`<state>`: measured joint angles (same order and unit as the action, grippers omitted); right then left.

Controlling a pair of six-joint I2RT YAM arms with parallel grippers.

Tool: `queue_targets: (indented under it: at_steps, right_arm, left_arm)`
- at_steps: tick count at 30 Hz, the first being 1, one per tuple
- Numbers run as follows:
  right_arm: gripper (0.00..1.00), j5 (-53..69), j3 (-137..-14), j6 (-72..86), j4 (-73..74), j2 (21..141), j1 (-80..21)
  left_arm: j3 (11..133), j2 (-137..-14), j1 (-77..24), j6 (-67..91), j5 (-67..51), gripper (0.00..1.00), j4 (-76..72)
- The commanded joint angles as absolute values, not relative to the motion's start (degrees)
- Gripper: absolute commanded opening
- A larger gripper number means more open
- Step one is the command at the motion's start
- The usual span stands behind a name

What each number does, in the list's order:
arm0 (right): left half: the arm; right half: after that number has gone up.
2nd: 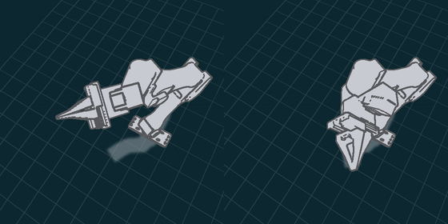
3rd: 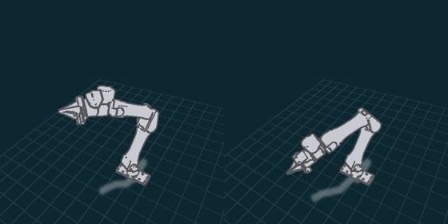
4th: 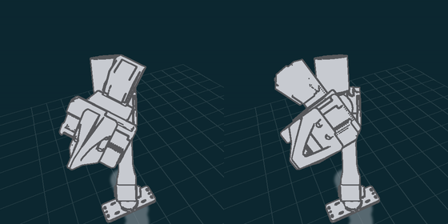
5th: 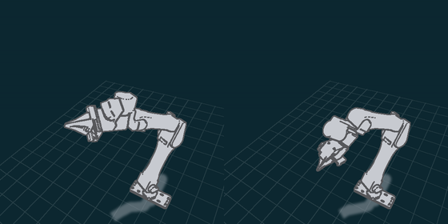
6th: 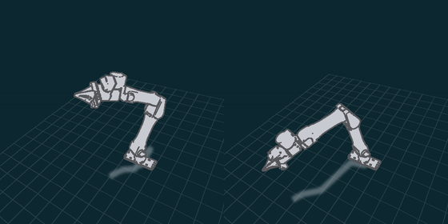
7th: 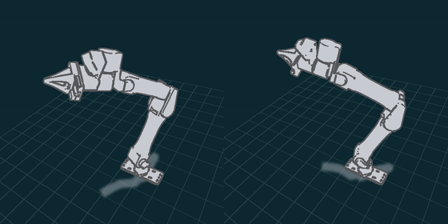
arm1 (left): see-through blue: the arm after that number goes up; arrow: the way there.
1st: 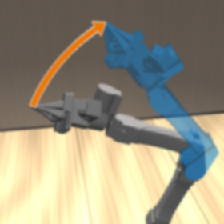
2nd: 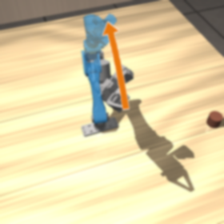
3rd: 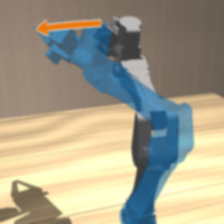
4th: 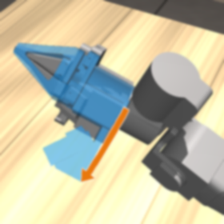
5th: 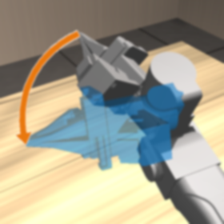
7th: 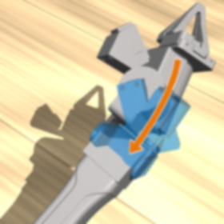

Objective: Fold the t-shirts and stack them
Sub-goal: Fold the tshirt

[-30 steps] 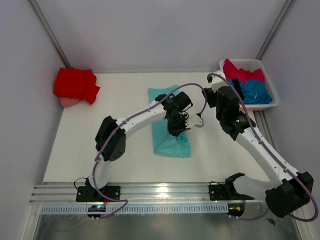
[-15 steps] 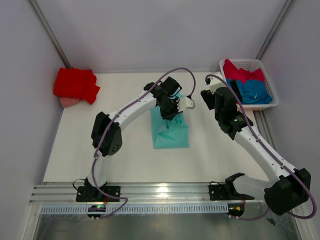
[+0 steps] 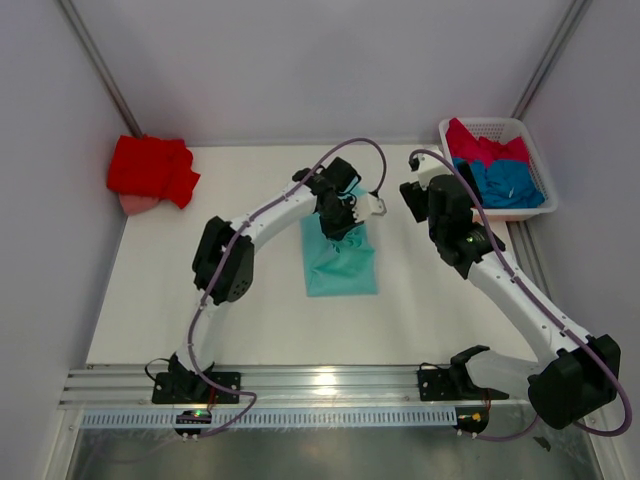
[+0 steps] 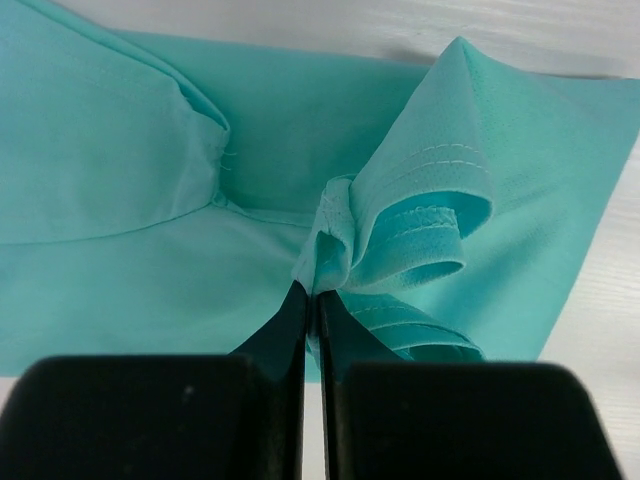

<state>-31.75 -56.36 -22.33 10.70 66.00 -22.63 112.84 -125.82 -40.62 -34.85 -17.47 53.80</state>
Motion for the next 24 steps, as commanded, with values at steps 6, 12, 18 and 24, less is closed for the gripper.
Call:
queue_targets:
  at_steps: [6,12,18,24]
  right_arm:
    - [0.99,-31.7,-57.7,-21.7,9.5,66.1,-22.7]
    - [0.99,-31.5,-57.4,-21.9,9.1,66.8,-22.7]
    - [0.99,-30.9,-57.7,-21.4,9.4,67.2,-22.7]
    - [0.99,-30.8,-57.7,-21.6,9.6,67.4,-22.7]
  left_arm:
    - [114.4,-127.9,-38.2,-33.2,-14.4,0.00,48.6]
    - [114.4,-129.0,-37.2,-32.7,-13.8,0.00,47.5]
    - [114.3,-129.8,-37.1,-32.3,-12.7,0.00,46.7]
    - [114.4,-130.1,-37.1,-31.5,-11.6,0.15,46.6]
